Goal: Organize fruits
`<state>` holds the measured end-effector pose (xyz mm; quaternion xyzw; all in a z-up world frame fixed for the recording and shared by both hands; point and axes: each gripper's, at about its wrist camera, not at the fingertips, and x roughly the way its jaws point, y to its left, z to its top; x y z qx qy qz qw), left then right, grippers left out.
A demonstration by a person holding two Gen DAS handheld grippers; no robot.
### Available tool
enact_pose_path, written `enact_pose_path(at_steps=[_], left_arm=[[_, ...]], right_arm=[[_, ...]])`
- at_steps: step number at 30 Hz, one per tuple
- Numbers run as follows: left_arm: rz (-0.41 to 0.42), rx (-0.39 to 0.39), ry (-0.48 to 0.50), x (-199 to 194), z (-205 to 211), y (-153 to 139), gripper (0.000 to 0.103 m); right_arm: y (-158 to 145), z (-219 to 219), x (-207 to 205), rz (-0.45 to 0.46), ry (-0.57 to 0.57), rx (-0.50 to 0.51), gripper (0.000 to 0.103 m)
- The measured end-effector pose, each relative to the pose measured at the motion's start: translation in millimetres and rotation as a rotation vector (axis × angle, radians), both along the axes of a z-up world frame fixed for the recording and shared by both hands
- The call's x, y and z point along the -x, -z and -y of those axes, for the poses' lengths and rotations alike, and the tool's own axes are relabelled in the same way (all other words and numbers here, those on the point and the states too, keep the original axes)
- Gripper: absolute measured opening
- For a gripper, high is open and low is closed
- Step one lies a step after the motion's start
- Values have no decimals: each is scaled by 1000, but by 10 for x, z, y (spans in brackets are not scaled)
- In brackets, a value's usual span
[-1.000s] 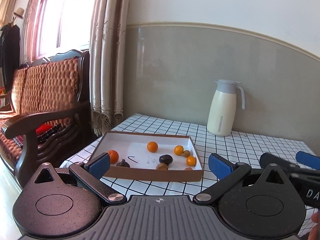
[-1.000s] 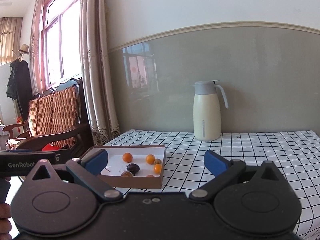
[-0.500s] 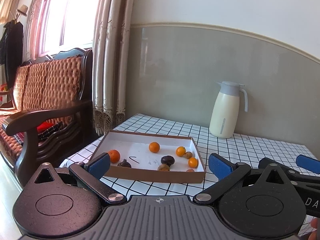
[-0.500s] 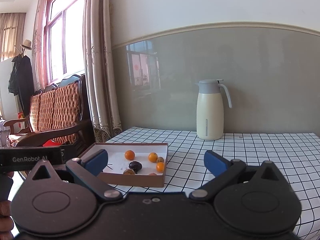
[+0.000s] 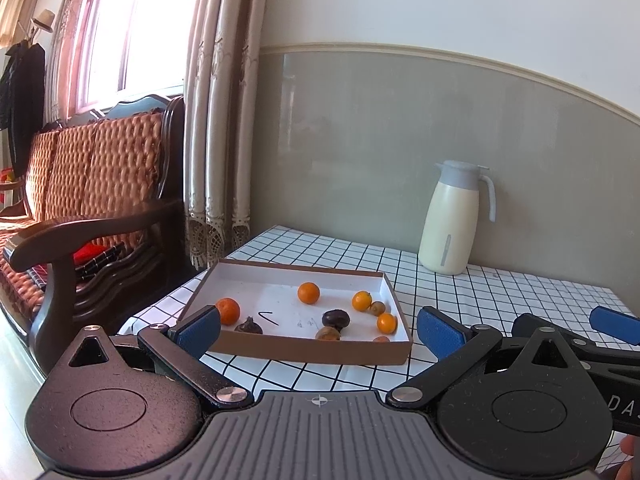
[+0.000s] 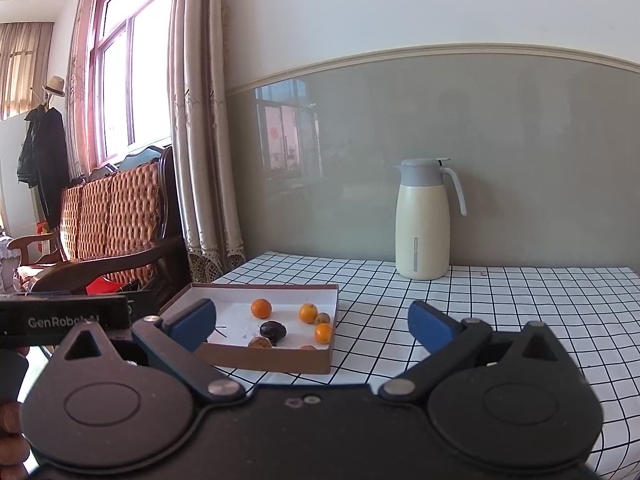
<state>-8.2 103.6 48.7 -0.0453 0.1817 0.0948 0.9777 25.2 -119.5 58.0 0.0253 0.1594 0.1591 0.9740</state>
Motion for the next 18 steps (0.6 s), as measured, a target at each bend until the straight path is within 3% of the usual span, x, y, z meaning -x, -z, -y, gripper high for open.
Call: enact_pose_path(at_steps=[18], left_arm=[[21,29,9,-17,-74,75,103]], right_arm=[[-23,-57,-26,7,25,10,97]])
